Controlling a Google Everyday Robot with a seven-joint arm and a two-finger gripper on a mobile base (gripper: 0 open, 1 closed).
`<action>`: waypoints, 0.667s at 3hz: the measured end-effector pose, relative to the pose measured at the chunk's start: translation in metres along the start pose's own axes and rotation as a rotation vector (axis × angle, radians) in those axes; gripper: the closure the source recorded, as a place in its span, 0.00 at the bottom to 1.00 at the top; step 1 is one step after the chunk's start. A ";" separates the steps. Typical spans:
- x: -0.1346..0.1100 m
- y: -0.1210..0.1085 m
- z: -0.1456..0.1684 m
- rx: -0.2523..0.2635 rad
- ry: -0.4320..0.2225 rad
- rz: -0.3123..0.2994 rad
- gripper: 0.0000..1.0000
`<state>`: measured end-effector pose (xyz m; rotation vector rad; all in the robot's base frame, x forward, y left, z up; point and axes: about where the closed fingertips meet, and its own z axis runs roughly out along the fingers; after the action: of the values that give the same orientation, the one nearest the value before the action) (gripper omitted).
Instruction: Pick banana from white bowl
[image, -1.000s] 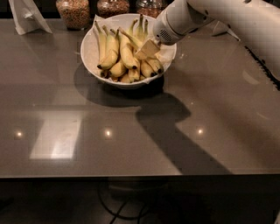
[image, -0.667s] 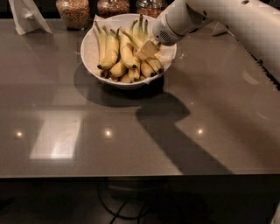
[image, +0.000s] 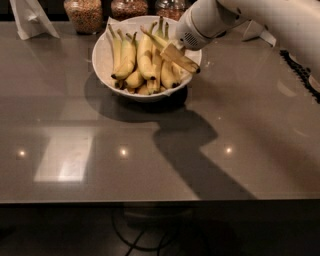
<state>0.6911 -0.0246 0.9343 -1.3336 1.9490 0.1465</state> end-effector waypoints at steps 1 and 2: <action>-0.013 0.011 -0.022 -0.008 0.010 -0.042 1.00; -0.022 0.020 -0.043 -0.023 0.033 -0.076 1.00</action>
Offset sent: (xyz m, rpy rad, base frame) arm -0.0541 0.0014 0.0589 -0.1033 0.0012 0.0845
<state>0.6560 -0.0198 0.9721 -1.4316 1.9256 0.1115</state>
